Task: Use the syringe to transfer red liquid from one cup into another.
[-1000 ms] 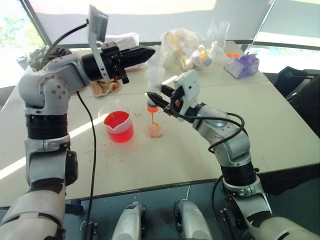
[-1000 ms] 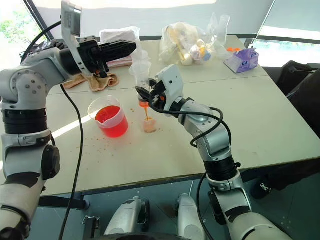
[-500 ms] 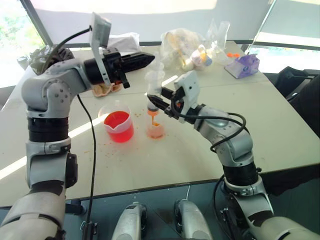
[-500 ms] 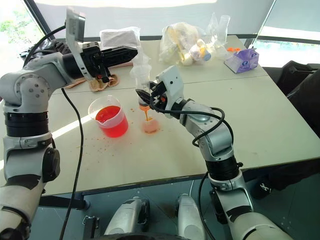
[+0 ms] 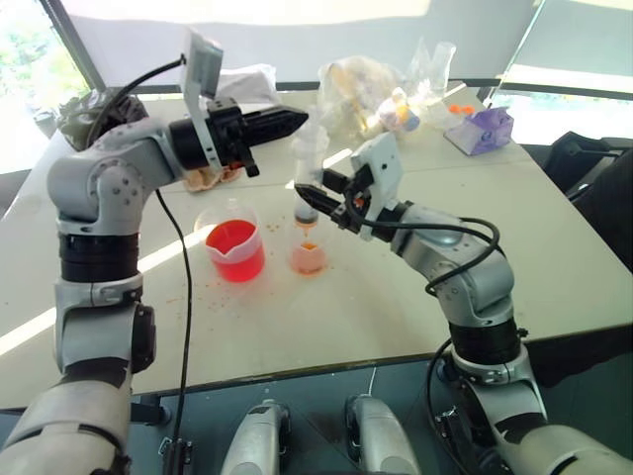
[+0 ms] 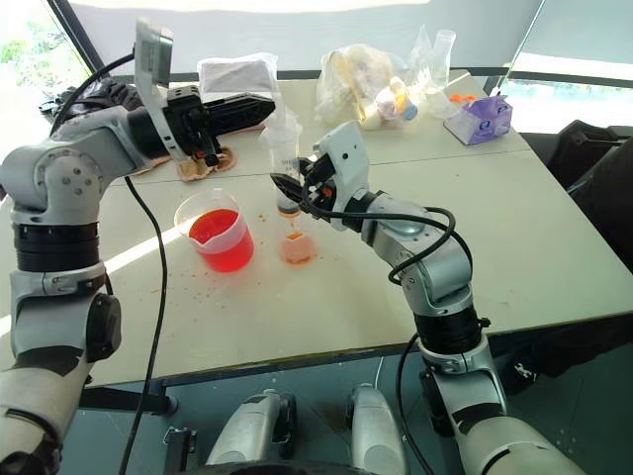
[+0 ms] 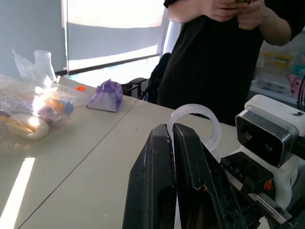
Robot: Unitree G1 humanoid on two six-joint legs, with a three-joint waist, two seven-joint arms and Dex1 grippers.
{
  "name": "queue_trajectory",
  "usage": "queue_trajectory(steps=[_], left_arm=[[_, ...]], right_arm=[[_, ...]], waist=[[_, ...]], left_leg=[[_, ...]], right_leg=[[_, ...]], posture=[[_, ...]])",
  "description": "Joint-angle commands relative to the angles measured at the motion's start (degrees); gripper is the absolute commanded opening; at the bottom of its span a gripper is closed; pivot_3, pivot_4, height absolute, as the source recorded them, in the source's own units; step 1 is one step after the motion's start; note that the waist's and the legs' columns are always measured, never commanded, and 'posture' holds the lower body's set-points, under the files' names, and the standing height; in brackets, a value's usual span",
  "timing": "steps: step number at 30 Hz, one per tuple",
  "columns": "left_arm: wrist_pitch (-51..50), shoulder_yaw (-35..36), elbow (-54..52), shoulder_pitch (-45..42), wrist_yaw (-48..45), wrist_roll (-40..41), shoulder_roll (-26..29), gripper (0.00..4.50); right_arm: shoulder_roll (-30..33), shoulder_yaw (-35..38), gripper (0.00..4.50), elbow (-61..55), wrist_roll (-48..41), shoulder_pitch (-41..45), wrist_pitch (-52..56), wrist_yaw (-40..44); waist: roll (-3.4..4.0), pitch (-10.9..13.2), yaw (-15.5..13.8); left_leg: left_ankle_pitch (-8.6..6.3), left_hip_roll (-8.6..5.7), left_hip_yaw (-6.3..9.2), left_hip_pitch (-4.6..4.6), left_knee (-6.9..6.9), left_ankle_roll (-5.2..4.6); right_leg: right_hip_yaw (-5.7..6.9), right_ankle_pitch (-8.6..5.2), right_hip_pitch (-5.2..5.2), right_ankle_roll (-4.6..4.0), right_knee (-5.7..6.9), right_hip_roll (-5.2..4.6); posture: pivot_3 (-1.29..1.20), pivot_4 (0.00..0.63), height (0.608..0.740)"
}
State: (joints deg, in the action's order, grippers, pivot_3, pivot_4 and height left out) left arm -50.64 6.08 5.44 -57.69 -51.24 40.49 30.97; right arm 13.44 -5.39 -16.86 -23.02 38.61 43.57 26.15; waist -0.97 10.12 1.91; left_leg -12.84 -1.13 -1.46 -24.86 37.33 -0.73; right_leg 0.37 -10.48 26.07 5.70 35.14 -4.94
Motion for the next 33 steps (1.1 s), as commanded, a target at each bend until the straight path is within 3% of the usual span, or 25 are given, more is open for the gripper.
queue_trajectory(steps=[1, 29, 33], left_arm=[[-0.79, -1.81, -1.05, 1.00, -0.99, -0.19, -0.22, 0.03], [-1.98, 0.09, -2.30, 1.25, -0.87, 1.35, -0.22, 0.03], [-2.85, 1.46, -3.15, 1.45, -0.27, 2.45, 0.03, 1.13]], right_arm=[[-0.07, 2.93, 1.35, -5.39, -1.92, 3.30, -1.39, -0.58], [1.06, 4.04, 1.35, -7.71, -6.16, 3.56, 2.29, -0.84], [1.05, 3.81, 1.35, -8.56, -6.86, 3.07, 3.05, -0.97]], waist=[[0.00, 0.00, 0.00], [-0.01, 0.01, -1.02], [-0.01, 0.01, -1.01]], left_leg=[[0.00, 0.00, 0.00, 0.00, 0.00, 0.00], [0.00, 0.02, -0.01, 0.00, 0.06, 0.00], [0.00, 0.02, 0.00, 0.00, 0.06, -0.01]], right_leg=[[0.00, 0.00, 0.00, 0.00, 0.00, 0.00], [0.00, 0.00, -0.04, 0.00, -0.01, 0.02], [0.00, 0.00, -0.04, 0.00, -0.01, 0.02]], posture=[[0.00, 0.150, 0.740], [0.00, 0.150, 0.740], [0.00, 0.150, 0.740]])
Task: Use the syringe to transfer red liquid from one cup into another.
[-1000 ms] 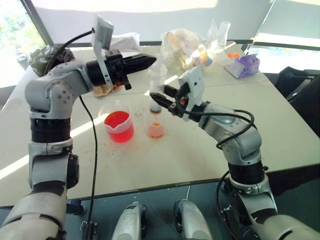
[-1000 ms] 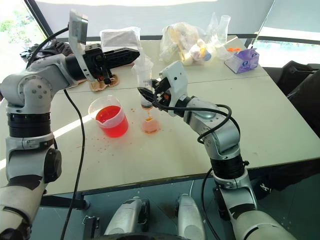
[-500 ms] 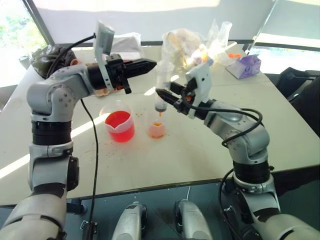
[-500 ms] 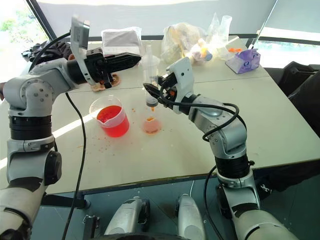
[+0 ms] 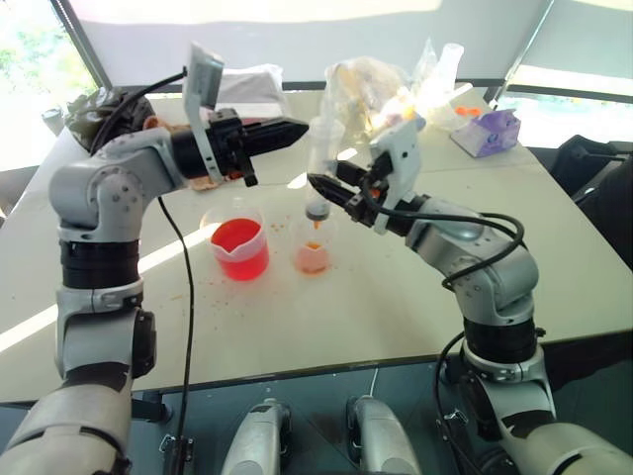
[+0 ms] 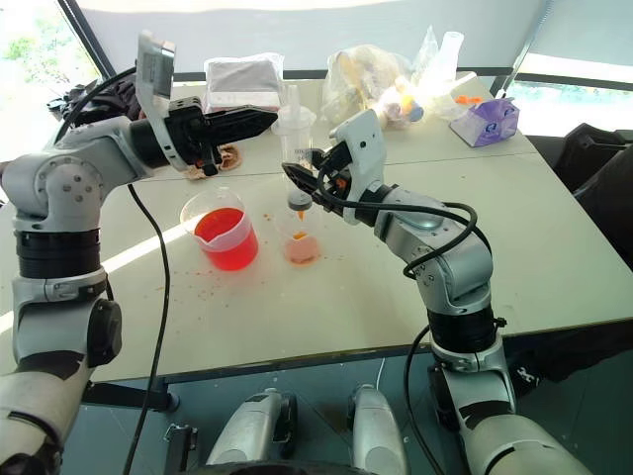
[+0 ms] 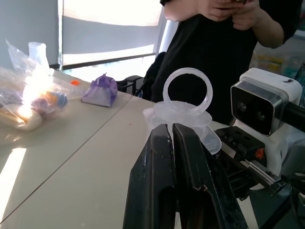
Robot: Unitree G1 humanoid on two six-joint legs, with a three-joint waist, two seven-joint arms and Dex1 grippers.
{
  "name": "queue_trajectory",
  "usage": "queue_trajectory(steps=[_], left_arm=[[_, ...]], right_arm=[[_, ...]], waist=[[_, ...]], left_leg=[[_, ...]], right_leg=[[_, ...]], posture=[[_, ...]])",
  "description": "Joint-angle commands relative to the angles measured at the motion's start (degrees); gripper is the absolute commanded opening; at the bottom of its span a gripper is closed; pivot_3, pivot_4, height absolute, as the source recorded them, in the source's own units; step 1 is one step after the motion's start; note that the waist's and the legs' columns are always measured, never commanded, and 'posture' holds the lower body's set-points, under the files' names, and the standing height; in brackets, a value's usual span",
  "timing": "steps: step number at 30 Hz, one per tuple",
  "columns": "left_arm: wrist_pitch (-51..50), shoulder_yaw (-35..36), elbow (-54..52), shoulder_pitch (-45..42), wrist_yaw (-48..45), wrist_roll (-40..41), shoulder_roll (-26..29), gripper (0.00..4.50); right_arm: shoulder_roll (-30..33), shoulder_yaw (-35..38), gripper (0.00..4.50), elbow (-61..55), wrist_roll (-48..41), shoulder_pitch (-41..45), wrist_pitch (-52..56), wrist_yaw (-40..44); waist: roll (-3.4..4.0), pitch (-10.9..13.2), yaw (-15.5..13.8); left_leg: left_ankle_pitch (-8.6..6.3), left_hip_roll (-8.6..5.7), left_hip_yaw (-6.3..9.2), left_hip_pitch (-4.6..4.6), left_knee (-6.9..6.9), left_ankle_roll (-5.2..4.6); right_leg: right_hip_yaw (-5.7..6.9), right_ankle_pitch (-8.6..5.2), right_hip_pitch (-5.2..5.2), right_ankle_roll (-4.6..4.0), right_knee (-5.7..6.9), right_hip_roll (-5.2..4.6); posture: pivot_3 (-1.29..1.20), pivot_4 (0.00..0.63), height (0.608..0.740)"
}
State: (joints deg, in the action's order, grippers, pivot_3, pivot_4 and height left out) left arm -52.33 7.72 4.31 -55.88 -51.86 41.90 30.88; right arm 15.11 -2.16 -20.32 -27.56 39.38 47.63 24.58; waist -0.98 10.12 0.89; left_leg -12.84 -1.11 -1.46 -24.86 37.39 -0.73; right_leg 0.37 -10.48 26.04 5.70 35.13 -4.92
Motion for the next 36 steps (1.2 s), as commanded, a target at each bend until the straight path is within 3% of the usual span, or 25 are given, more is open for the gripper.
queue_trajectory(steps=[1, 4, 17, 23, 28, 31, 36], left_arm=[[-1.27, 0.28, -2.57, -0.25, 0.42, 1.45, 0.25, 1.53], [-1.57, 1.28, -3.63, -0.17, 0.95, 2.12, 0.45, 2.50], [-5.92, 9.35, -9.96, 5.07, 6.30, 6.71, 7.29, 2.50], [-7.48, 15.07, -18.61, 15.85, 10.54, 10.45, 9.20, 2.50], [-6.45, 15.21, -24.71, 21.51, 15.29, 13.15, 5.60, 2.50], [-6.26, 15.61, -27.49, 24.84, 17.10, 14.46, 4.92, 2.50], [-5.69, 16.16, -30.54, 28.93, 18.61, 16.65, 6.01, 2.50]], right_arm=[[-0.62, 0.57, 1.35, -5.26, -2.50, 2.23, -0.82, 0.52], [-0.50, 0.69, 1.35, -5.48, -2.95, 2.11, -0.48, 0.39], [0.91, 2.99, 1.35, -6.25, -5.91, 3.24, 2.44, -0.89], [3.99, 10.13, 1.35, -1.66, -9.77, 11.81, 8.90, -4.32], [6.41, 15.68, 1.35, 6.16, -12.40, 20.51, 17.28, -7.94], [10.40, 17.28, 1.35, 13.49, -13.91, 27.41, 29.27, -8.55], [18.34, 9.23, 1.35, 28.96, -14.30, 35.31, 44.52, -6.63]], waist=[[0.00, 0.00, 0.00], [0.00, 0.00, -0.01], [0.00, 0.00, 0.14], [0.01, 0.01, -0.01], [-0.04, 0.00, -0.30], [-0.02, 0.01, -0.15], [-0.03, 0.01, -0.07]], left_leg=[[0.00, 0.00, 0.00, 0.00, 0.00, 0.00], [0.00, 0.00, 0.00, 0.00, 0.00, 0.00], [0.00, 0.04, 0.02, 0.01, -0.02, 0.00], [0.00, 0.03, -0.01, 0.01, -0.01, 0.00], [0.00, 0.03, 0.04, 0.02, 0.02, 0.00], [0.00, 0.02, -0.01, 0.02, 0.00, 0.00], [-0.02, 0.03, -0.03, 0.02, -0.12, -0.03]], right_leg=[[0.00, 0.00, 0.00, 0.00, 0.00, 0.00], [0.00, 0.00, 0.00, 0.00, 0.00, 0.00], [0.00, 0.00, 0.00, 0.00, 0.00, 0.02], [-0.02, 0.00, 0.01, -0.02, -0.01, -0.04], [0.02, -0.12, -0.11, -0.26, -0.10, -0.07], [0.00, -0.12, -0.10, -0.27, -0.12, -0.10], [0.00, -0.14, -0.03, -0.30, -0.15, -0.10]], posture=[[0.00, 0.150, 0.740], [0.00, 0.150, 0.740], [0.00, 0.150, 0.740], [0.00, 0.150, 0.740], [0.00, 0.150, 0.740], [0.00, 0.150, 0.740], [0.00, 0.150, 0.740]])
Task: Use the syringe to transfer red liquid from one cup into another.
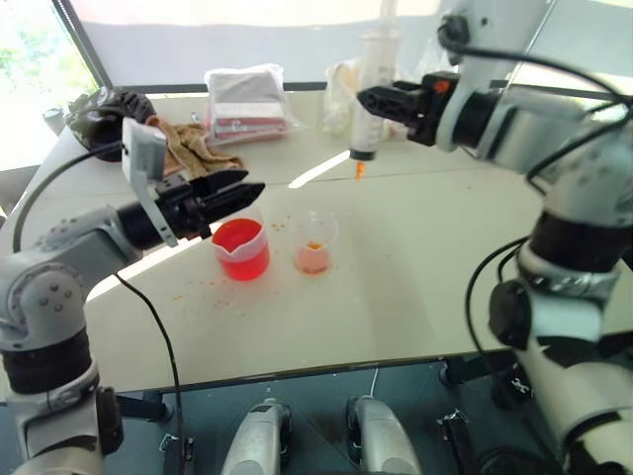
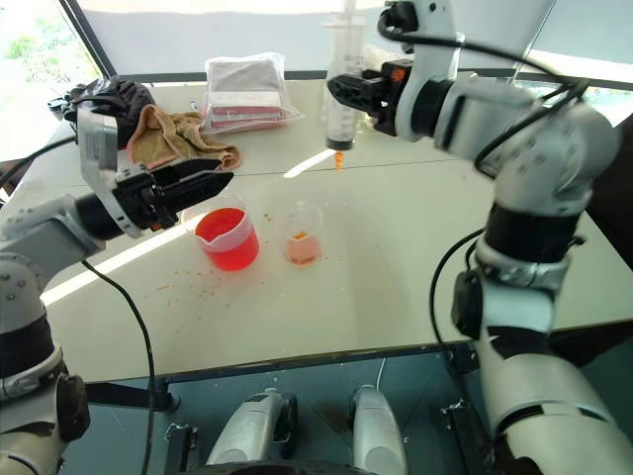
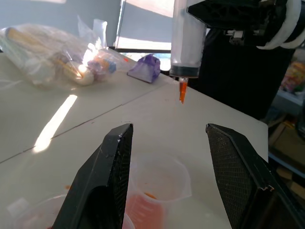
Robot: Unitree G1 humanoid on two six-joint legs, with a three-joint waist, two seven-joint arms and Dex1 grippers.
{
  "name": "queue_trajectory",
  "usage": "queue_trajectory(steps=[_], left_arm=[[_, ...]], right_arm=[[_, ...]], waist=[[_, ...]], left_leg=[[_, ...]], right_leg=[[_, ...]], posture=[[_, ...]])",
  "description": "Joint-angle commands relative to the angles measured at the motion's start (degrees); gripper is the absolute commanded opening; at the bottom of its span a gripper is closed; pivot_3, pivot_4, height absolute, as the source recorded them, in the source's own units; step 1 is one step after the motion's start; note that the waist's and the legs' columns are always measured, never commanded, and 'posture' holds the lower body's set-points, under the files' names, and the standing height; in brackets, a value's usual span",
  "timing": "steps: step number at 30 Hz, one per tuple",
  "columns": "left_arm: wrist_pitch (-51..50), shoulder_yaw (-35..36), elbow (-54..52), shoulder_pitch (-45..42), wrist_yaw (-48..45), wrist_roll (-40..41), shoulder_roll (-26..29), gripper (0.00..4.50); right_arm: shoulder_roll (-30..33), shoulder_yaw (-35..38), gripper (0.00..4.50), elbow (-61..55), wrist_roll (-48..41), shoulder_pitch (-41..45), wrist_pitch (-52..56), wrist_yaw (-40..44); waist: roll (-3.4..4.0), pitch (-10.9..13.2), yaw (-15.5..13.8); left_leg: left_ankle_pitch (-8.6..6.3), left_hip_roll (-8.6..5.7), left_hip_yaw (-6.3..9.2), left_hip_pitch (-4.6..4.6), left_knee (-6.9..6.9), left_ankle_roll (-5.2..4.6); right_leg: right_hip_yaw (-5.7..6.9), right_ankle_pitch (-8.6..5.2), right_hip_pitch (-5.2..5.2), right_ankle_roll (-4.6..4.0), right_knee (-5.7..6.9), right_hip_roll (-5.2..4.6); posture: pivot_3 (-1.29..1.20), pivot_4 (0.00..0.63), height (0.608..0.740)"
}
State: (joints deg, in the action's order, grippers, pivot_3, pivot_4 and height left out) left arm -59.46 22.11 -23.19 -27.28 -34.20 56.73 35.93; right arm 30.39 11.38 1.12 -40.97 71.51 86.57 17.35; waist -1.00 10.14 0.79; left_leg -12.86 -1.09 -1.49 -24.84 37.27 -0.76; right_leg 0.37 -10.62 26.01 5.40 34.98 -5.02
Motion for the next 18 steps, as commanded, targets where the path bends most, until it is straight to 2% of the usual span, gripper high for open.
queue_trajectory(steps=[1, 10, 18], left_arm=[[1.78, 1.40, -3.56, 0.92, 1.19, 1.71, 0.97, 2.50], [2.91, 0.41, -5.29, 2.58, 3.42, 2.93, 1.61, 2.50], [2.72, 0.48, -6.16, 2.60, 5.78, 4.33, 2.71, 2.50]], right_arm=[[2.82, -4.13, 1.35, 11.08, 0.52, 4.10, 5.93, -0.55], [-0.88, -6.55, 1.35, 35.03, 5.32, 8.18, 5.93, -8.31], [-3.49, -12.86, 1.35, 39.12, 7.53, 3.07, 5.93, -7.43]], waist=[[-0.03, -0.02, 0.05], [-0.02, -0.01, 0.14], [-0.02, -0.01, 0.14]], left_leg=[[0.00, 0.00, 0.00, 0.00, 0.00, 0.00], [-0.01, -0.01, -0.07, -0.01, 0.01, -0.04], [-0.09, 0.00, 0.01, -0.01, 0.00, -0.17]], right_leg=[[0.00, 0.00, -0.01, 0.00, -0.01, 0.00], [-0.01, 0.00, -0.11, 0.01, -0.28, 0.05], [0.03, 0.03, -0.40, 0.05, -0.70, 0.16]], posture=[[0.00, 0.150, 0.740], [0.00, 0.150, 0.740], [0.00, 0.150, 0.740]])
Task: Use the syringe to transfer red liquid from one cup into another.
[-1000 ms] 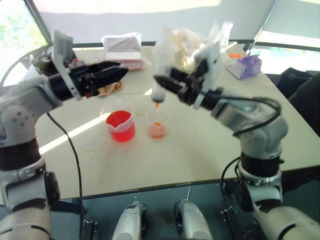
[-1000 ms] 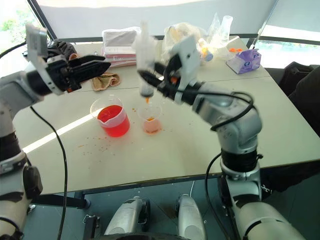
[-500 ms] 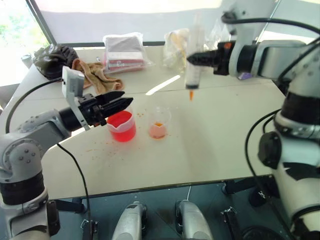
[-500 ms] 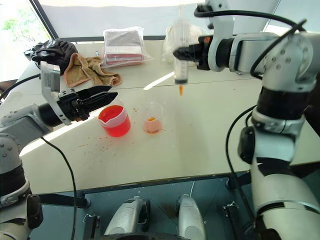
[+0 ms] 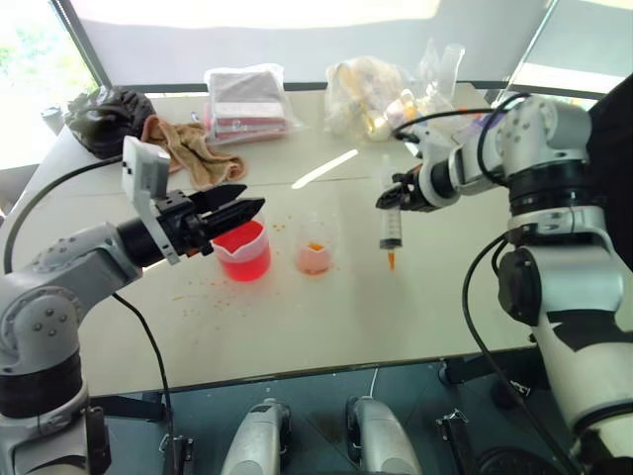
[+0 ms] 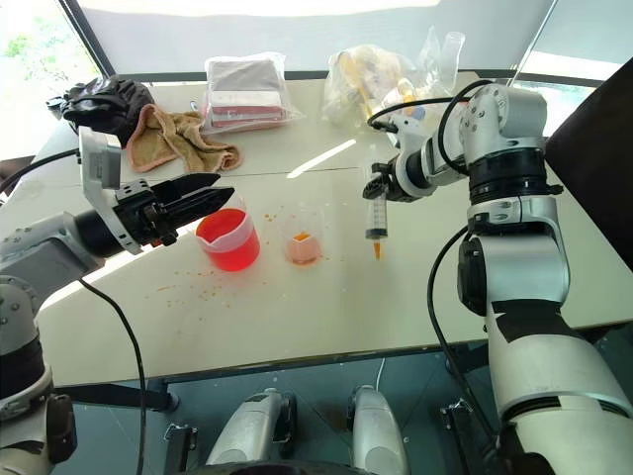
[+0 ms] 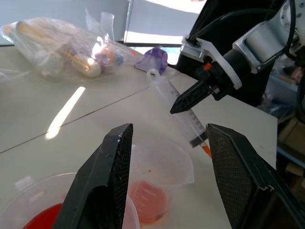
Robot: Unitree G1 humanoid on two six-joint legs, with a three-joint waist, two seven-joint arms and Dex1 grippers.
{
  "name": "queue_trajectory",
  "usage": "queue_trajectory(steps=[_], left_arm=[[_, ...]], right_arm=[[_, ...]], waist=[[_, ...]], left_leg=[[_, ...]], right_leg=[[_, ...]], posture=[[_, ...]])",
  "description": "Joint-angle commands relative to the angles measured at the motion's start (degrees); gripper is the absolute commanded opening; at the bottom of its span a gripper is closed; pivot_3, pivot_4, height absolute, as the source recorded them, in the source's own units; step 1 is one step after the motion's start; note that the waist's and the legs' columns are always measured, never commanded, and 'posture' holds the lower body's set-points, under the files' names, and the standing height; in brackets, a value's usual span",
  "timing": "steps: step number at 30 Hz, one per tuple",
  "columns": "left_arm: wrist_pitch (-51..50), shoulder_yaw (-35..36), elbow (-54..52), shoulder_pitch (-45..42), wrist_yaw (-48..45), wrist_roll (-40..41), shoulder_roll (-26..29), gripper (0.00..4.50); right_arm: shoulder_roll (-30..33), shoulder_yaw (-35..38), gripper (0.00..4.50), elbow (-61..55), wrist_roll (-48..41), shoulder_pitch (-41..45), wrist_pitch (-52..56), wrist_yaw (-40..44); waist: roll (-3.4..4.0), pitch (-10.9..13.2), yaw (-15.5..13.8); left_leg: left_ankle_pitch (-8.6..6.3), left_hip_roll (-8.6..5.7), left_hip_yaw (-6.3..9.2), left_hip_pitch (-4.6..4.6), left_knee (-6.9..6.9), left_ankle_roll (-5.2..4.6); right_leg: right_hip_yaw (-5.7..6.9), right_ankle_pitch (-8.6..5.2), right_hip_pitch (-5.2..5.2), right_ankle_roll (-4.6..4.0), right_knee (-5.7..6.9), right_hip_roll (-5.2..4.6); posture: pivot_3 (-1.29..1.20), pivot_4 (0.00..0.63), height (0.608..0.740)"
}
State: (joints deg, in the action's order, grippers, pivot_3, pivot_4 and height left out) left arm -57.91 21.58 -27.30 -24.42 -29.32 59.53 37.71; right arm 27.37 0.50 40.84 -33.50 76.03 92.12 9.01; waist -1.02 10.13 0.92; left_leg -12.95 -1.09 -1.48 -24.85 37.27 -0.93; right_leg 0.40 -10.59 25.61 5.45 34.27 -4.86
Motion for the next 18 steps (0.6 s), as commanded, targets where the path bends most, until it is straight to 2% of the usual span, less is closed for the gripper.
queue_trajectory(steps=[1, 6, 12, 13, 18], left_arm=[[1.12, 1.04, -2.23, -0.21, 1.21, 1.77, 1.05, 2.50], [1.06, 1.51, -3.13, 0.43, 2.54, 3.49, 1.81, 2.50], [1.31, 1.96, -4.58, 2.25, 3.87, 6.06, 2.78, 2.52], [1.44, 1.96, -4.65, 2.44, 3.97, 6.36, 2.97, 2.52], [2.61, 1.88, -4.91, 3.13, 3.70, 7.46, 3.72, 2.52]], right_arm=[[-0.73, -2.58, 1.35, -0.69, 0.15, -2.06, 0.38, 0.98], [-1.45, -5.80, 1.35, -0.04, -1.53, -3.11, 0.38, 1.70], [-1.43, -7.19, 4.25, -0.50, -1.99, -3.54, 0.38, 1.80], [-1.32, -7.27, 4.44, -0.63, -2.05, -3.54, 0.38, 1.74], [1.48, -8.16, 4.44, -9.13, -2.07, -5.65, 0.38, 2.61]], waist=[[0.00, 0.00, 0.01], [0.03, 0.02, 0.07], [0.03, 0.02, 0.03], [0.03, 0.02, 0.03], [0.03, 0.02, -0.03]], left_leg=[[-0.02, 0.00, 0.01, 0.02, 0.00, -0.03], [-0.04, 0.01, 0.02, 0.04, -0.01, -0.07], [-0.04, 0.02, 0.03, 0.07, -0.02, -0.07], [-0.04, 0.02, 0.03, 0.07, -0.02, -0.07], [-0.05, 0.02, 0.03, 0.07, -0.03, -0.07]], right_leg=[[0.01, 0.00, -0.06, 0.01, -0.04, 0.00], [0.01, 0.09, -0.08, 0.17, -0.07, 0.03], [0.02, 0.02, -0.10, 0.05, -0.08, 0.04], [0.02, 0.01, -0.10, 0.02, -0.08, 0.04], [0.02, 0.00, -0.10, 0.02, -0.09, 0.04]], posture=[[0.00, 0.150, 0.740], [0.00, 0.150, 0.740], [0.00, 0.150, 0.740], [0.00, 0.150, 0.740], [0.00, 0.150, 0.740]])
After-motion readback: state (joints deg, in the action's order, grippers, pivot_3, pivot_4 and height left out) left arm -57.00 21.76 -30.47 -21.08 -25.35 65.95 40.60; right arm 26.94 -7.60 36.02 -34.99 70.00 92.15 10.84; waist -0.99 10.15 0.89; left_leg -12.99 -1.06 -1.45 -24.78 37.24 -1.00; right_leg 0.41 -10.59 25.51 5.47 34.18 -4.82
